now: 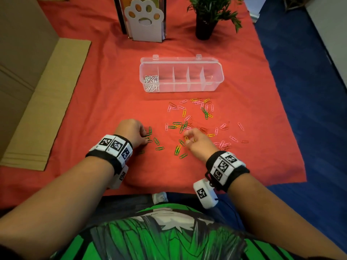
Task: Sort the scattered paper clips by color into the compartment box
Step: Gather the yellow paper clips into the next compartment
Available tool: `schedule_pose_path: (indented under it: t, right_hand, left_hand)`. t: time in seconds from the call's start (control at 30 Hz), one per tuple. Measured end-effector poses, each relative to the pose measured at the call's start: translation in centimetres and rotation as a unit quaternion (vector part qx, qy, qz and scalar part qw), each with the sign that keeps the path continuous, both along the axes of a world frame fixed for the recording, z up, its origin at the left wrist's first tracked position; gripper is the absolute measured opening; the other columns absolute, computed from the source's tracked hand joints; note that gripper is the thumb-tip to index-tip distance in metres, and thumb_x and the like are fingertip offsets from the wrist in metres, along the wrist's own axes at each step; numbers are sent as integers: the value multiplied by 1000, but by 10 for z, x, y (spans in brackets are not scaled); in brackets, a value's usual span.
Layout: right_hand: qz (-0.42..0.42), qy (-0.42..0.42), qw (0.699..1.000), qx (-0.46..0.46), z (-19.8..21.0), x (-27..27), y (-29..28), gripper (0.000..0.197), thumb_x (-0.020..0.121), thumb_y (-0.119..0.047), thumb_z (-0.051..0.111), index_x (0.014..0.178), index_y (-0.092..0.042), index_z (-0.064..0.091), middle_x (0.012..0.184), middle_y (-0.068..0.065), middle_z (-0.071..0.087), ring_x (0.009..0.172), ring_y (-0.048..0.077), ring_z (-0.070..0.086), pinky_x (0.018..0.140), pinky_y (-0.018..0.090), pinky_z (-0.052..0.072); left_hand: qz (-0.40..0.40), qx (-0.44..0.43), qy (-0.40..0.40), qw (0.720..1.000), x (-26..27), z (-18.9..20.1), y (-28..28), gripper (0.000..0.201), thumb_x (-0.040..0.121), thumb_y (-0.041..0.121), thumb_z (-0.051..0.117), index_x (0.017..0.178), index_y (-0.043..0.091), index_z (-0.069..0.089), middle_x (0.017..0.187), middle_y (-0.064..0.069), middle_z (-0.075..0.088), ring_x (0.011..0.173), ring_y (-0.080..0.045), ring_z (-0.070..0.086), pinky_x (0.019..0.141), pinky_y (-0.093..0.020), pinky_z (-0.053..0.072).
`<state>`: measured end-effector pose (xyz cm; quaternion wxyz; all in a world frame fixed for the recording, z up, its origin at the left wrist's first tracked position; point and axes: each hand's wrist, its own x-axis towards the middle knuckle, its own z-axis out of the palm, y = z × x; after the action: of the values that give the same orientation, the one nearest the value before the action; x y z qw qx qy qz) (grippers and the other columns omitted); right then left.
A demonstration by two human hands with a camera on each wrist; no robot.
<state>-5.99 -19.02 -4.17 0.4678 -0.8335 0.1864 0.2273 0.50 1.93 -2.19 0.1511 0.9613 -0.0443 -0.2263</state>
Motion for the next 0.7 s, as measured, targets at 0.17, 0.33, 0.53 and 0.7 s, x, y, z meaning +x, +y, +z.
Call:
schedule_pose_path:
  t: [0.17,0.33,0.53,0.7]
  right_hand:
    - [-170,78,949,253,11,0,2,23,89,0,44,74,-16,48,63,2,41,51,13,41,41,18,38]
    - [61,50,992,-94,10,1,10,14,90,-27,53,81,-16,55,81,9,59,73,24,56,65,27,42]
    - [218,-75,927,-295,-9,-4,31,36,87,-18,50,118,0,48,121,18,48,113,32,54,98,35,44]
    - [78,-66,990,-97,1,15,18,7,85,-10,54,80,-14,56,83,5,60,77,22,55,67,27,40]
  left_hand:
    - [20,-7,-14,1000,-3,-1,1,14,74,29,71,75,14,70,81,-9,71,80,-24,63,66,-22,36]
    - [141,-125,50,981,3,4,1,22,83,32,65,80,11,70,56,0,52,55,-18,45,47,-24,30]
    - [287,-336,215,871,11,8,4,16,85,16,54,74,16,65,62,1,37,37,-8,26,38,-11,18]
    - [343,-417,286,792,9,18,6,29,85,21,36,66,12,55,60,2,36,39,-8,31,36,-12,27]
